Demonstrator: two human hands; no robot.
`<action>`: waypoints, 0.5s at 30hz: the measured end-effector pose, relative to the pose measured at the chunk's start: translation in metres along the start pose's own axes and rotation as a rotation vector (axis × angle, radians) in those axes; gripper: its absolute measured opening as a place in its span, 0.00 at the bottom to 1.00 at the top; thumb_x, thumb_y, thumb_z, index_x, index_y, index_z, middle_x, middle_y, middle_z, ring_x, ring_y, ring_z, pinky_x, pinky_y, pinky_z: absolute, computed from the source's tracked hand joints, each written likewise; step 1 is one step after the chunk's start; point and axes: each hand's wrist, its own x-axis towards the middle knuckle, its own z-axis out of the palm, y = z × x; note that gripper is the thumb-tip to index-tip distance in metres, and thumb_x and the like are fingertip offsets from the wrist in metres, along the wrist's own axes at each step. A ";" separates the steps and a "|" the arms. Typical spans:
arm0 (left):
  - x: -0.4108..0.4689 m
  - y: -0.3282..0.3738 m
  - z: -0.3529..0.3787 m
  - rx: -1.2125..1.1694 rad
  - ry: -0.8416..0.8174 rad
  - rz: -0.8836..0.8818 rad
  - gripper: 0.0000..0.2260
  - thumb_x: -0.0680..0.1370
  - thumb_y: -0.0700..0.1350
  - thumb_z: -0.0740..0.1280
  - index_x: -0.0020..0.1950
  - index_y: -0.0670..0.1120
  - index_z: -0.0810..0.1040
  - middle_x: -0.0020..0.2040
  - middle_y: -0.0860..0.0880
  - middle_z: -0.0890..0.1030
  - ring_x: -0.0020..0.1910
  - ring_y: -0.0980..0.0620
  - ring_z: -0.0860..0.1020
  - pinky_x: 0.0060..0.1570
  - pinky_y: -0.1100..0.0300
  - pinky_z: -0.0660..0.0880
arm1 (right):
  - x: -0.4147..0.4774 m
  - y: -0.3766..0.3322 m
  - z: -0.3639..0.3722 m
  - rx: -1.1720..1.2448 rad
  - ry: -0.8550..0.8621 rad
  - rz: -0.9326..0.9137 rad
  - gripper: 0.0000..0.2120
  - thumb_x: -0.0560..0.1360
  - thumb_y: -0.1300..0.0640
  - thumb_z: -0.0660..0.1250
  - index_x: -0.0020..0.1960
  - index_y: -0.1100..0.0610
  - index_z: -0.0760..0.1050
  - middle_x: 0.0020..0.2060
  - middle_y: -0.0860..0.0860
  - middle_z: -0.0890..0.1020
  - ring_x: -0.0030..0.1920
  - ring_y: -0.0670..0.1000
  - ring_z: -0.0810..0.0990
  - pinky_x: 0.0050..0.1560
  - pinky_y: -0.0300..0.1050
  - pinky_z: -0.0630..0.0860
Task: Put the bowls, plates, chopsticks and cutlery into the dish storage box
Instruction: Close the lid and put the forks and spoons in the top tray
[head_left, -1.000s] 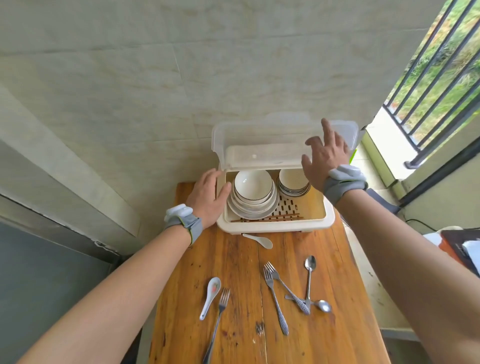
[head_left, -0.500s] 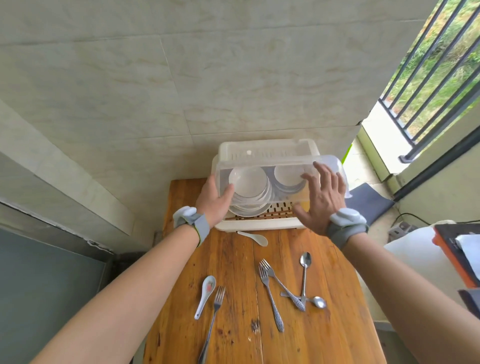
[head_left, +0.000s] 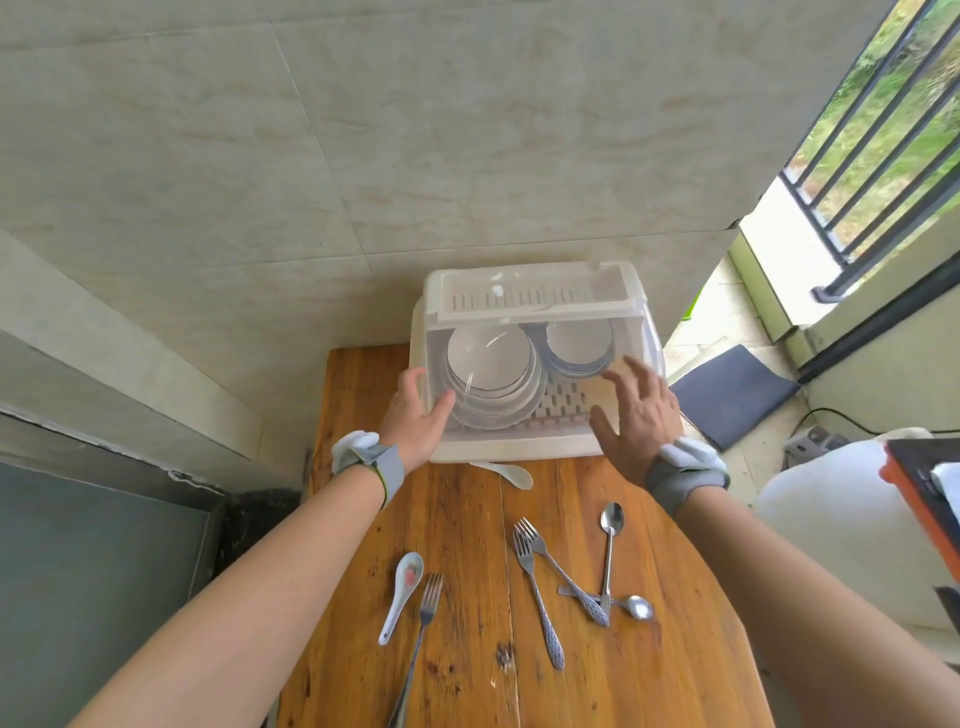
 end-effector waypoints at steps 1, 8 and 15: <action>0.005 0.002 0.000 0.001 0.028 -0.010 0.27 0.80 0.59 0.59 0.75 0.50 0.56 0.75 0.45 0.63 0.71 0.44 0.67 0.65 0.52 0.66 | 0.007 0.001 0.001 0.029 0.054 0.076 0.27 0.76 0.42 0.60 0.73 0.50 0.64 0.75 0.59 0.61 0.73 0.64 0.62 0.71 0.61 0.63; 0.036 0.022 -0.001 -0.174 0.032 -0.030 0.32 0.79 0.61 0.59 0.79 0.50 0.52 0.77 0.51 0.62 0.75 0.49 0.62 0.68 0.56 0.60 | 0.052 0.020 0.008 0.446 -0.104 0.521 0.51 0.64 0.19 0.57 0.78 0.39 0.40 0.78 0.56 0.55 0.77 0.63 0.55 0.74 0.67 0.58; 0.050 0.004 0.005 -0.255 -0.082 -0.174 0.42 0.70 0.73 0.60 0.78 0.59 0.49 0.78 0.55 0.59 0.76 0.49 0.60 0.74 0.47 0.59 | 0.066 0.026 -0.002 0.767 -0.049 0.715 0.45 0.62 0.27 0.72 0.73 0.45 0.65 0.61 0.49 0.78 0.61 0.57 0.77 0.65 0.57 0.73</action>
